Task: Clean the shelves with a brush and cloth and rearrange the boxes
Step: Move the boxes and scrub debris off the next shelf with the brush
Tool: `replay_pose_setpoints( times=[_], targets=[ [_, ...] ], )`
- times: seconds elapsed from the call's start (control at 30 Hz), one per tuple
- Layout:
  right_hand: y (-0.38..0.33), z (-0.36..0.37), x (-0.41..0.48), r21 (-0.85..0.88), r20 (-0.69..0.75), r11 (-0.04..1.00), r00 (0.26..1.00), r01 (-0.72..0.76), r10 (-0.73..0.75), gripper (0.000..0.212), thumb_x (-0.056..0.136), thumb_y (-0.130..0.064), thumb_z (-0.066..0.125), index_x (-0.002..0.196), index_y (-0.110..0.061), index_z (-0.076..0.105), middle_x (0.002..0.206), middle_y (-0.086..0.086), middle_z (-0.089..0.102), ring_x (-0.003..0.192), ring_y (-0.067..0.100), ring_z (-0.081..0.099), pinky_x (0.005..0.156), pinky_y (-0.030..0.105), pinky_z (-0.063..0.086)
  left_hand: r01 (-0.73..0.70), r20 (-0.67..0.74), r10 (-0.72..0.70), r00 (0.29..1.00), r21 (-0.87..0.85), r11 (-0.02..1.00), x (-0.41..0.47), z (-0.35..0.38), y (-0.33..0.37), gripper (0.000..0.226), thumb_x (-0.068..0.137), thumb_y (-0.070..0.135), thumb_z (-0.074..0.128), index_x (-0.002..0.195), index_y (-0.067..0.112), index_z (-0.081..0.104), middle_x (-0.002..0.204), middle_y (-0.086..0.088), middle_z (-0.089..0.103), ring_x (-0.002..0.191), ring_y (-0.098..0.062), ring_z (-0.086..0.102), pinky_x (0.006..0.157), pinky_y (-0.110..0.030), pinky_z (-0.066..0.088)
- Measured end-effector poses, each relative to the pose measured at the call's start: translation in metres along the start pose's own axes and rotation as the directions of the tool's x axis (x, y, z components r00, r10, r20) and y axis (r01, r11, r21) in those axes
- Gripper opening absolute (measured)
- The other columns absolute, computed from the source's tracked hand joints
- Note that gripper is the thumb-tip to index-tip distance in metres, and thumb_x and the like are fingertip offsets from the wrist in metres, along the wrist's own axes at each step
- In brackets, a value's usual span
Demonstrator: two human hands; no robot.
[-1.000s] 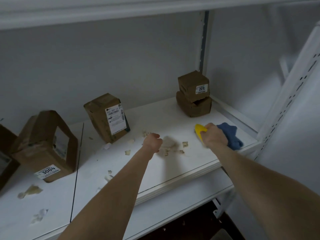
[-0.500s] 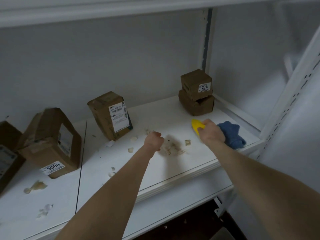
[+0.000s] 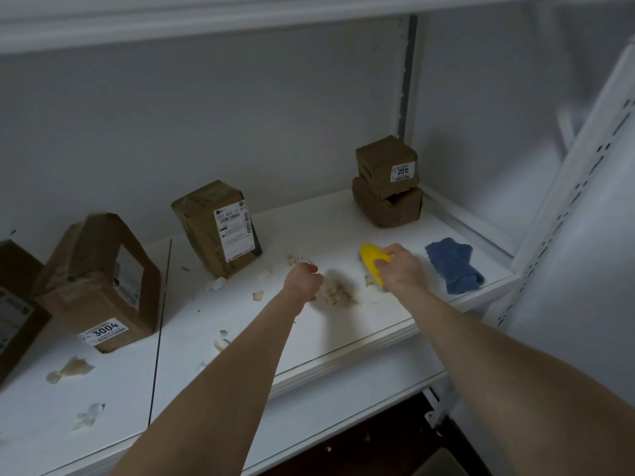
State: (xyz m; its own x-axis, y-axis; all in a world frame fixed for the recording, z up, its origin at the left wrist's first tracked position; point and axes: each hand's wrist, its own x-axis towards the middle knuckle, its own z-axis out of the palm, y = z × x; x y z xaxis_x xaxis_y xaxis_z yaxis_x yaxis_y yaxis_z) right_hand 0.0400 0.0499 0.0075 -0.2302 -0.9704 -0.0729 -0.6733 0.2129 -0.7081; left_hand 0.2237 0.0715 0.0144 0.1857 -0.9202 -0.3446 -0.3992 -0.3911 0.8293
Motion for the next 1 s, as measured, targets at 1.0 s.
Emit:
replay_pose_setpoints(
  times=[1.0],
  targets=[
    [-0.015,-0.016,0.016,-0.309,-0.212,0.948,0.966,0.076,-0.147,0.036,0.095,-0.029,0.052,0.130,-0.018,0.050,0.134,0.013,0.040,0.121,0.031,0.041,0.094,0.038,0.040,-0.029,0.018,0.028,0.999,0.038,0.999,0.014,0.028,0.004,0.044,0.089,0.003,0.043,0.132,0.007,0.050,0.117,-0.023,0.061,0.089,-0.029,0.060,0.090,-0.039,0.051]
  ],
)
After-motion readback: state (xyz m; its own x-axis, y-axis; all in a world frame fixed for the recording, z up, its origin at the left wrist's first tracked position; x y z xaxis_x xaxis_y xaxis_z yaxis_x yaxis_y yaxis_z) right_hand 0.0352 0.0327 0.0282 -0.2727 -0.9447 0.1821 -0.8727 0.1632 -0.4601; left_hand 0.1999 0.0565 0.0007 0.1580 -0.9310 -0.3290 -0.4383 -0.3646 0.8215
